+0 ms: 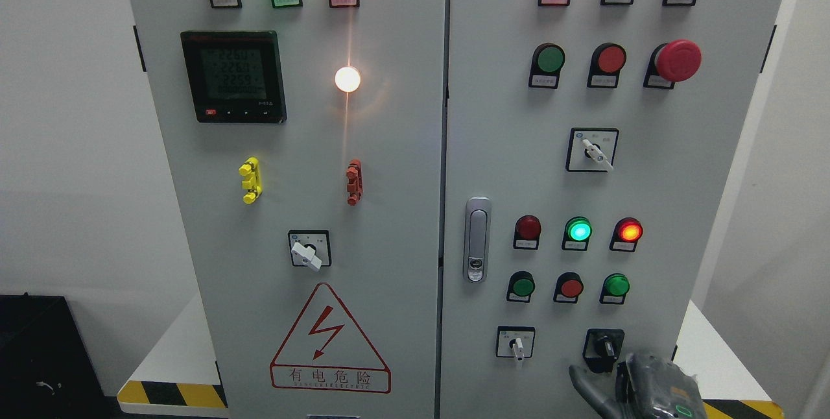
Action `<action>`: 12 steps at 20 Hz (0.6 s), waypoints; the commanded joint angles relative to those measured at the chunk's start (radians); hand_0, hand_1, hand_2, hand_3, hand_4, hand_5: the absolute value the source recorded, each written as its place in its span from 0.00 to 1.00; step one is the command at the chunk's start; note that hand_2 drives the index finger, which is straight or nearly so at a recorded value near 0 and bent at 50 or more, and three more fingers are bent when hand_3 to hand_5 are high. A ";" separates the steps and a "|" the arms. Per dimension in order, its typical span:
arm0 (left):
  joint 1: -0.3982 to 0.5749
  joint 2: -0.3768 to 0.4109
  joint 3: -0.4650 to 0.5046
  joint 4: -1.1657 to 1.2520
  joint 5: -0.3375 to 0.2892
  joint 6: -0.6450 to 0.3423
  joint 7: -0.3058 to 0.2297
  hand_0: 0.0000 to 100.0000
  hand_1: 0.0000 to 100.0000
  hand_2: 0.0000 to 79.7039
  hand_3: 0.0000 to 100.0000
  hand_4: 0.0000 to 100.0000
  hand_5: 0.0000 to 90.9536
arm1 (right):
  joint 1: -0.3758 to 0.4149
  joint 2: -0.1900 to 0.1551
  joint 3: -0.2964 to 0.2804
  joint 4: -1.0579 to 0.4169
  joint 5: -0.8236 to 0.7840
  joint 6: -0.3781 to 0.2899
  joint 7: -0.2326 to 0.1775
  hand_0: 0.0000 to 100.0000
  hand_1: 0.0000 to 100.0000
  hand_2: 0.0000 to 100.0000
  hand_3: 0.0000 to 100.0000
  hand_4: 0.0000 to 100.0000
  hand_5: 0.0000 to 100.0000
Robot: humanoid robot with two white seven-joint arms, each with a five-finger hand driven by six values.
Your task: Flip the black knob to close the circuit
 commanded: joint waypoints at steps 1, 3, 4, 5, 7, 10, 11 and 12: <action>0.000 0.000 0.000 0.000 0.000 0.000 0.001 0.12 0.56 0.00 0.00 0.00 0.00 | 0.047 0.024 0.068 -0.086 0.000 0.004 0.013 0.00 0.00 0.85 1.00 0.90 0.90; 0.000 0.000 0.000 0.000 0.000 0.000 0.001 0.12 0.56 0.00 0.00 0.00 0.00 | 0.065 0.024 0.067 -0.108 -0.002 0.006 0.007 0.00 0.00 0.82 1.00 0.88 0.89; 0.000 0.000 0.000 0.000 0.000 0.000 0.001 0.12 0.56 0.00 0.00 0.00 0.00 | 0.074 0.024 0.065 -0.125 -0.003 0.009 0.005 0.00 0.00 0.81 1.00 0.88 0.88; 0.000 0.000 0.000 0.000 0.000 0.000 0.001 0.12 0.56 0.00 0.00 0.00 0.00 | 0.085 0.024 0.065 -0.143 -0.006 0.009 0.004 0.00 0.00 0.78 1.00 0.87 0.86; 0.000 0.000 0.000 0.000 0.000 0.000 0.001 0.12 0.56 0.00 0.00 0.00 0.00 | 0.114 0.024 0.064 -0.187 -0.083 0.019 -0.002 0.00 0.01 0.71 0.99 0.86 0.81; 0.000 0.000 0.000 0.000 0.000 0.000 0.001 0.12 0.56 0.00 0.00 0.00 0.00 | 0.181 0.023 0.065 -0.259 -0.265 0.087 -0.037 0.00 0.02 0.57 0.89 0.81 0.68; 0.000 0.000 0.000 0.000 0.000 0.000 0.001 0.12 0.56 0.00 0.00 0.00 0.00 | 0.205 0.023 0.067 -0.281 -0.332 0.102 -0.048 0.00 0.02 0.53 0.85 0.78 0.64; 0.000 0.000 0.000 0.000 0.000 0.000 0.001 0.12 0.56 0.00 0.00 0.00 0.00 | 0.229 0.021 0.065 -0.301 -0.403 0.113 -0.062 0.00 0.02 0.49 0.80 0.74 0.61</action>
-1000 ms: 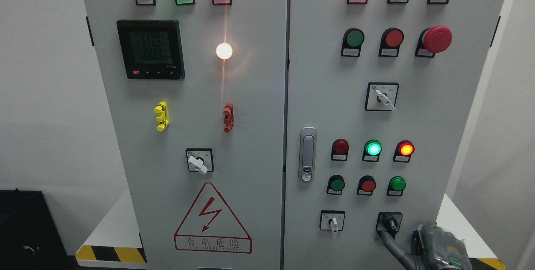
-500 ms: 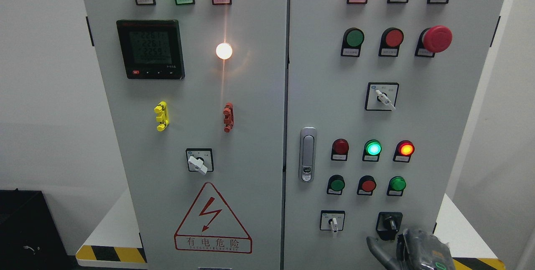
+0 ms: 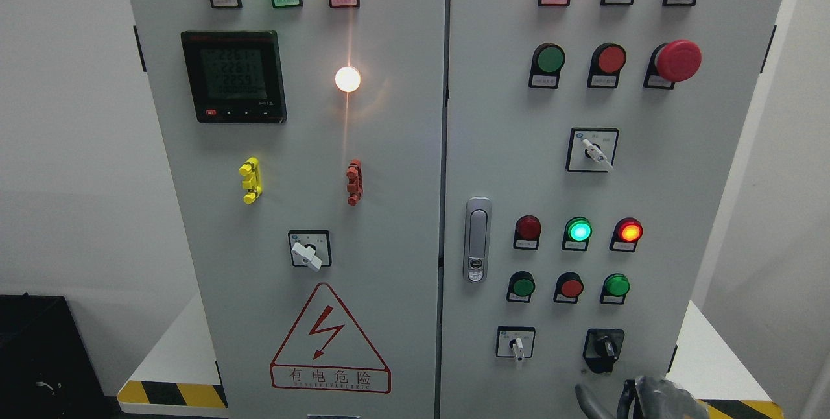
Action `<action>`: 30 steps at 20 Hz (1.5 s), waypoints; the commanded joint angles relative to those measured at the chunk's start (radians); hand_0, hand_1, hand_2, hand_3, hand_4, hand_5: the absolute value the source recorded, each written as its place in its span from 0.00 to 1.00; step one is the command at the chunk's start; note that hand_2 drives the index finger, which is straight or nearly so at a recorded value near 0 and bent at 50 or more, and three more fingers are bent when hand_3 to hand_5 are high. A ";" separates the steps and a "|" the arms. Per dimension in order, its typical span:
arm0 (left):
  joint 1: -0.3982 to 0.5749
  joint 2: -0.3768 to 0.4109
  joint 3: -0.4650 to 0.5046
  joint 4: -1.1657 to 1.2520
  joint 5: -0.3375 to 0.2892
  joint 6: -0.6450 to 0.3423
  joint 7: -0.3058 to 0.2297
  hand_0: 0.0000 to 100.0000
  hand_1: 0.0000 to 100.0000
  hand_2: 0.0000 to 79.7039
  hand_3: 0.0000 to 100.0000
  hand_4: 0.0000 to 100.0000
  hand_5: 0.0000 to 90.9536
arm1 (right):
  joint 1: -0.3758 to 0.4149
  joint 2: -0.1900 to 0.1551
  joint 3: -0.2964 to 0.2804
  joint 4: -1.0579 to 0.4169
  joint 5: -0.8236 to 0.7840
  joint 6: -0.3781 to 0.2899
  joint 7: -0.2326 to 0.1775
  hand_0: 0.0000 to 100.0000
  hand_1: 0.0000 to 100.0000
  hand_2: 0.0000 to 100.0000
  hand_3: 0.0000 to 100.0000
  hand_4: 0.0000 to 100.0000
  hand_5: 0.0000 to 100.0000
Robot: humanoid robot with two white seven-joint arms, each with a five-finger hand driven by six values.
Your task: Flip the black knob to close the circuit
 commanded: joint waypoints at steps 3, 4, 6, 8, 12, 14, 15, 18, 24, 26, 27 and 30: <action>0.000 0.000 0.000 0.000 0.000 0.000 0.001 0.12 0.56 0.00 0.00 0.00 0.00 | 0.146 0.002 0.051 -0.184 -0.528 0.037 -0.125 0.00 0.03 0.40 0.68 0.66 0.52; 0.000 0.000 0.000 0.000 0.000 0.000 0.001 0.12 0.56 0.00 0.00 0.00 0.00 | 0.170 0.002 0.051 -0.184 -0.628 0.029 -0.190 0.00 0.03 0.34 0.60 0.60 0.48; 0.000 0.000 0.000 0.000 0.000 0.000 0.001 0.12 0.56 0.00 0.00 0.00 0.00 | 0.213 0.001 0.050 -0.186 -0.779 -0.006 -0.278 0.00 0.03 0.30 0.53 0.54 0.45; 0.000 0.000 0.000 0.000 0.000 0.000 0.001 0.12 0.56 0.00 0.00 0.00 0.00 | 0.259 -0.001 0.046 -0.186 -0.915 -0.058 -0.298 0.00 0.04 0.23 0.44 0.43 0.38; 0.000 0.000 0.000 0.000 0.000 0.000 0.001 0.12 0.56 0.00 0.00 0.00 0.00 | 0.296 -0.002 0.030 -0.189 -1.224 -0.080 -0.311 0.00 0.04 0.12 0.30 0.29 0.24; 0.000 0.000 0.000 0.000 0.000 0.000 0.001 0.12 0.56 0.00 0.00 0.00 0.00 | 0.310 -0.004 0.007 -0.187 -1.312 -0.113 -0.306 0.00 0.03 0.05 0.22 0.19 0.09; 0.000 0.000 0.000 0.000 0.000 0.000 0.001 0.12 0.56 0.00 0.00 0.00 0.00 | 0.319 -0.004 0.007 -0.187 -1.324 -0.139 -0.300 0.00 0.03 0.04 0.20 0.17 0.06; 0.000 0.000 0.000 0.000 0.000 0.000 0.001 0.12 0.56 0.00 0.00 0.00 0.00 | 0.353 -0.008 0.007 -0.187 -1.381 -0.196 -0.238 0.00 0.02 0.00 0.13 0.08 0.00; 0.000 0.000 0.000 0.000 0.000 0.000 0.001 0.12 0.56 0.00 0.00 0.00 0.00 | 0.411 -0.010 0.007 -0.186 -1.398 -0.264 -0.162 0.00 0.00 0.00 0.00 0.00 0.00; 0.000 0.000 0.000 0.000 0.000 0.000 0.001 0.12 0.56 0.00 0.00 0.00 0.00 | 0.413 -0.010 0.007 -0.184 -1.398 -0.264 -0.160 0.00 0.00 0.00 0.00 0.00 0.00; 0.000 0.000 0.000 0.000 0.000 0.000 0.001 0.12 0.56 0.00 0.00 0.00 0.00 | 0.413 -0.010 0.008 -0.184 -1.399 -0.264 -0.160 0.00 0.00 0.00 0.00 0.00 0.00; 0.000 0.000 0.000 0.000 0.000 0.000 0.001 0.12 0.56 0.00 0.00 0.00 0.00 | 0.413 -0.010 0.010 -0.176 -1.399 -0.264 -0.159 0.00 0.00 0.00 0.00 0.00 0.00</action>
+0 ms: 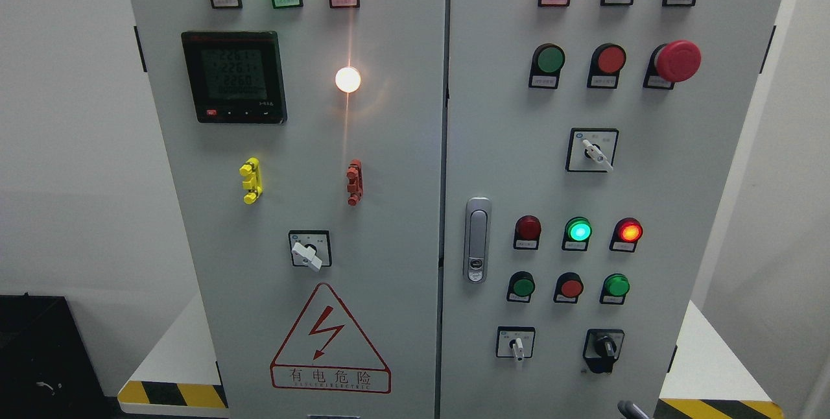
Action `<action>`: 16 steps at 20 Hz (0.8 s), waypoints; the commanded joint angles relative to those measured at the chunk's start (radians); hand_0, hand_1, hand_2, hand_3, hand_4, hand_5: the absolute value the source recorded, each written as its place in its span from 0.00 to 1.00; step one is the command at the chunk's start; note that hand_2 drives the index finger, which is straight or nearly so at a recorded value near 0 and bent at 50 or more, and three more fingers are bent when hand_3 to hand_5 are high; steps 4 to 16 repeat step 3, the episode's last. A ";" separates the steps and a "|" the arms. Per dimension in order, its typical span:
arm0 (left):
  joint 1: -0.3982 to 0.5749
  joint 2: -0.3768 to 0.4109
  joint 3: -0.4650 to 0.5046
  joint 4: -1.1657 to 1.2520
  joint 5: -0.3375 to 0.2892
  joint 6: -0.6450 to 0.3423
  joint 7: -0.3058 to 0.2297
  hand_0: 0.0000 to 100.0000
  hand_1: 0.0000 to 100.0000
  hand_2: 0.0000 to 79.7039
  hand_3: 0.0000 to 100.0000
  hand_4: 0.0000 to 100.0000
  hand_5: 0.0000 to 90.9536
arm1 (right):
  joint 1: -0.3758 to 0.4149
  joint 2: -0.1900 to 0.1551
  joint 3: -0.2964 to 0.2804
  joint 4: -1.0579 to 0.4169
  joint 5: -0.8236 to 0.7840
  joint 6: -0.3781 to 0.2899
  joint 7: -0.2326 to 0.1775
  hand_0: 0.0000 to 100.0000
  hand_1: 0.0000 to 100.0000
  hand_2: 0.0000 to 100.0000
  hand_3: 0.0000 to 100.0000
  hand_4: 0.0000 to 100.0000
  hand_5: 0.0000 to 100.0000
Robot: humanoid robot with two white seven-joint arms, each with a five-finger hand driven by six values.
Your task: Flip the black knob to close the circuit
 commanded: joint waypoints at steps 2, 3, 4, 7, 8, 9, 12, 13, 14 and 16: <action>0.000 0.000 0.000 0.000 0.000 0.000 0.001 0.12 0.56 0.00 0.00 0.00 0.00 | 0.019 -0.003 -0.004 -0.004 -0.030 -0.002 0.010 0.00 0.00 0.00 0.00 0.00 0.00; 0.000 0.000 0.000 0.000 0.000 0.000 0.001 0.12 0.56 0.00 0.00 0.00 0.00 | 0.019 -0.003 -0.004 -0.006 -0.034 -0.002 0.013 0.00 0.00 0.00 0.00 0.00 0.00; 0.000 0.000 0.000 0.000 0.000 0.000 0.001 0.12 0.56 0.00 0.00 0.00 0.00 | 0.019 -0.003 -0.004 -0.006 -0.034 -0.002 0.013 0.00 0.00 0.00 0.00 0.00 0.00; 0.000 0.000 0.000 0.000 0.000 0.000 0.001 0.12 0.56 0.00 0.00 0.00 0.00 | 0.019 -0.003 -0.004 -0.006 -0.034 -0.002 0.013 0.00 0.00 0.00 0.00 0.00 0.00; 0.000 0.000 0.000 0.000 0.000 0.000 0.001 0.12 0.56 0.00 0.00 0.00 0.00 | 0.019 -0.003 -0.004 -0.006 -0.034 -0.002 0.013 0.00 0.00 0.00 0.00 0.00 0.00; 0.000 0.000 0.000 0.000 0.000 0.000 0.001 0.12 0.56 0.00 0.00 0.00 0.00 | 0.019 -0.003 -0.004 -0.006 -0.034 -0.002 0.013 0.00 0.00 0.00 0.00 0.00 0.00; 0.000 0.000 0.000 0.000 0.000 0.000 0.001 0.12 0.56 0.00 0.00 0.00 0.00 | 0.019 -0.003 -0.004 -0.006 -0.034 -0.002 0.013 0.00 0.00 0.00 0.00 0.00 0.00; 0.000 0.000 0.000 0.000 0.000 0.000 0.001 0.12 0.56 0.00 0.00 0.00 0.00 | 0.019 -0.003 -0.004 -0.006 -0.034 -0.002 0.013 0.00 0.00 0.00 0.00 0.00 0.00; 0.000 0.000 0.000 0.000 0.000 0.000 0.001 0.12 0.56 0.00 0.00 0.00 0.00 | 0.019 -0.003 -0.004 -0.006 -0.034 -0.002 0.013 0.00 0.00 0.00 0.00 0.00 0.00; 0.000 0.000 0.000 0.000 0.000 0.000 0.001 0.12 0.56 0.00 0.00 0.00 0.00 | 0.019 -0.003 -0.004 -0.006 -0.034 -0.002 0.013 0.00 0.00 0.00 0.00 0.00 0.00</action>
